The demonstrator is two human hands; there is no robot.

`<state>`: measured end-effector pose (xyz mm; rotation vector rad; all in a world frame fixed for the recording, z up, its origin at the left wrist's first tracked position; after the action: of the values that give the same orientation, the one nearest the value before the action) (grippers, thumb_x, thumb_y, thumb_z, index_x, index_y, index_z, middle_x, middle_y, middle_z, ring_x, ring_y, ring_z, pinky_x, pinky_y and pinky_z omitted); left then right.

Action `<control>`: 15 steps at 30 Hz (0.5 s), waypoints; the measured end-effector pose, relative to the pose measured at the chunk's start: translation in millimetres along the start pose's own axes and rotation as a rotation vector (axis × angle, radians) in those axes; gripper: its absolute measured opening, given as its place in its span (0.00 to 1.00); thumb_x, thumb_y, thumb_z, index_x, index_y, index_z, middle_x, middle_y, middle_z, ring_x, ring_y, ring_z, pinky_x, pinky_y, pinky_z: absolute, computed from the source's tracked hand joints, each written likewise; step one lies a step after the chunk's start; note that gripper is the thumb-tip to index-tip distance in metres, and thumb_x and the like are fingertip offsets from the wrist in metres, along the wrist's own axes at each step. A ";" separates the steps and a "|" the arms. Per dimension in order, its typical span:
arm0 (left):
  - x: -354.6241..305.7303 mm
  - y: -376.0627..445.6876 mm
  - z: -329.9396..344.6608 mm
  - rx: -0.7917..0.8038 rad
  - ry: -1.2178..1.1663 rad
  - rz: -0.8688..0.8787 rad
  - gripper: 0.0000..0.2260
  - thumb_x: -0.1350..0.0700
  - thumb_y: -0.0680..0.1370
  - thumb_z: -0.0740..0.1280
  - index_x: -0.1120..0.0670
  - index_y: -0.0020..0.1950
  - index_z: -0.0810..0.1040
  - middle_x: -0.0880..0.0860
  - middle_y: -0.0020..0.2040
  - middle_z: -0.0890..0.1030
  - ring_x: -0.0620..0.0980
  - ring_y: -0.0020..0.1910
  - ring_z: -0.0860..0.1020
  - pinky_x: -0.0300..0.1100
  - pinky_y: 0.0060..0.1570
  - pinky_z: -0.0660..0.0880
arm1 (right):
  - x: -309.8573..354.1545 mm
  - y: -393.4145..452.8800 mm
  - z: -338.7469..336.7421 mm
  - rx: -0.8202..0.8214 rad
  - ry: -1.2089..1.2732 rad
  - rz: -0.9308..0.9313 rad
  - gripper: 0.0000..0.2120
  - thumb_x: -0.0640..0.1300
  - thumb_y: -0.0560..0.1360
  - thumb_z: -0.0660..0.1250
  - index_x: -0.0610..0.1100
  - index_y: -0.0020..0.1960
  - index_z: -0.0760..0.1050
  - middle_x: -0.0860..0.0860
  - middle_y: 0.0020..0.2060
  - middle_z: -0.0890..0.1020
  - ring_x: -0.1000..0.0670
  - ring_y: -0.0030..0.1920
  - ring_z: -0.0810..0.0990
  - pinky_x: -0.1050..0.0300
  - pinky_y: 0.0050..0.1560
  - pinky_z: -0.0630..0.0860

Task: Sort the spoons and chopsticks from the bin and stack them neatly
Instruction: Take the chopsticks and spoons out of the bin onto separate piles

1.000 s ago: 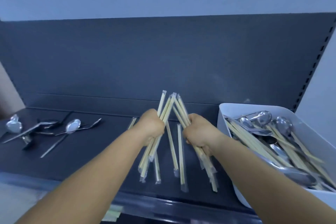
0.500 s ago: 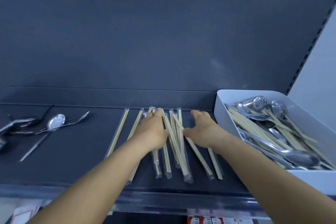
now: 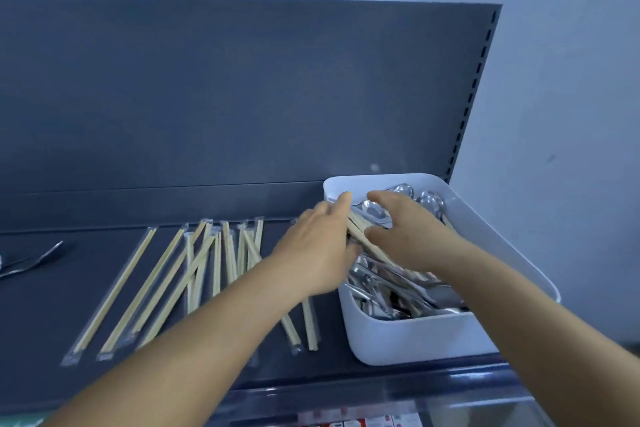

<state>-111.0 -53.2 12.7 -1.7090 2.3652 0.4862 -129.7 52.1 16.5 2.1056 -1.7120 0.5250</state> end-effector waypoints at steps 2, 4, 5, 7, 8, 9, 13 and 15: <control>-16.4 8.2 12.7 0.044 0.026 0.018 0.32 0.47 0.78 0.62 0.49 0.76 0.49 0.53 0.71 0.64 0.55 0.69 0.63 0.50 0.62 0.66 | -23.0 -2.2 -8.2 0.020 0.011 0.019 0.17 0.43 0.74 0.61 0.47 0.63 0.68 0.49 0.58 0.72 0.52 0.55 0.70 0.58 0.56 0.68; -30.1 14.5 25.5 0.092 0.062 0.041 0.32 0.47 0.78 0.63 0.50 0.76 0.50 0.54 0.68 0.67 0.55 0.68 0.64 0.48 0.60 0.66 | -43.5 -6.2 -14.4 0.038 0.031 0.041 0.19 0.42 0.74 0.61 0.49 0.65 0.68 0.50 0.52 0.74 0.51 0.45 0.72 0.62 0.44 0.68; -35.6 16.6 32.3 0.126 0.083 0.048 0.33 0.46 0.77 0.63 0.50 0.77 0.51 0.54 0.67 0.68 0.55 0.68 0.65 0.47 0.59 0.66 | -52.6 -8.1 -16.0 0.055 0.025 0.046 0.21 0.42 0.74 0.62 0.50 0.66 0.68 0.50 0.55 0.75 0.51 0.46 0.74 0.61 0.43 0.69; -44.4 18.7 46.2 0.215 0.130 0.064 0.31 0.44 0.77 0.64 0.51 0.75 0.56 0.54 0.66 0.68 0.55 0.67 0.66 0.47 0.59 0.66 | -66.9 -10.2 -17.1 0.093 -0.011 0.044 0.24 0.42 0.75 0.63 0.49 0.70 0.65 0.50 0.65 0.72 0.49 0.58 0.74 0.60 0.53 0.69; -47.6 18.5 53.1 0.266 0.161 0.075 0.29 0.43 0.76 0.64 0.51 0.74 0.59 0.53 0.66 0.68 0.55 0.66 0.66 0.47 0.60 0.67 | -73.2 -10.3 -16.9 0.108 -0.019 0.042 0.25 0.42 0.75 0.63 0.49 0.71 0.64 0.51 0.68 0.70 0.49 0.61 0.73 0.60 0.56 0.68; -49.3 17.8 59.5 0.318 0.196 0.082 0.29 0.42 0.76 0.64 0.50 0.73 0.61 0.53 0.66 0.68 0.55 0.67 0.66 0.48 0.62 0.68 | -78.8 -10.3 -16.5 0.123 -0.021 0.041 0.26 0.43 0.75 0.63 0.49 0.72 0.63 0.51 0.68 0.70 0.49 0.62 0.73 0.59 0.57 0.68; -45.9 15.5 73.4 0.433 0.313 0.046 0.27 0.44 0.76 0.65 0.49 0.72 0.64 0.54 0.65 0.69 0.56 0.64 0.70 0.51 0.61 0.71 | -92.7 -13.1 -13.3 0.181 -0.026 0.041 0.28 0.46 0.73 0.66 0.50 0.71 0.64 0.51 0.66 0.73 0.49 0.61 0.74 0.58 0.58 0.70; -45.8 16.9 73.5 0.413 0.354 0.014 0.21 0.48 0.76 0.67 0.50 0.68 0.69 0.53 0.62 0.71 0.56 0.59 0.73 0.50 0.56 0.73 | -96.4 -16.5 -7.8 0.231 -0.043 0.033 0.32 0.49 0.71 0.69 0.51 0.72 0.63 0.51 0.64 0.73 0.51 0.56 0.76 0.59 0.53 0.71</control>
<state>-115.5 19.1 -37.7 -1.6855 2.4744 -0.3160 -132.2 140.2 -26.6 2.2634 -1.7871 0.7234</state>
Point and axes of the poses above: each hand's wrist, its own y-axis towards the middle knuckle, its own z-axis out of the palm, x = y × z, the point moved 9 cm from there along y, towards the middle knuckle
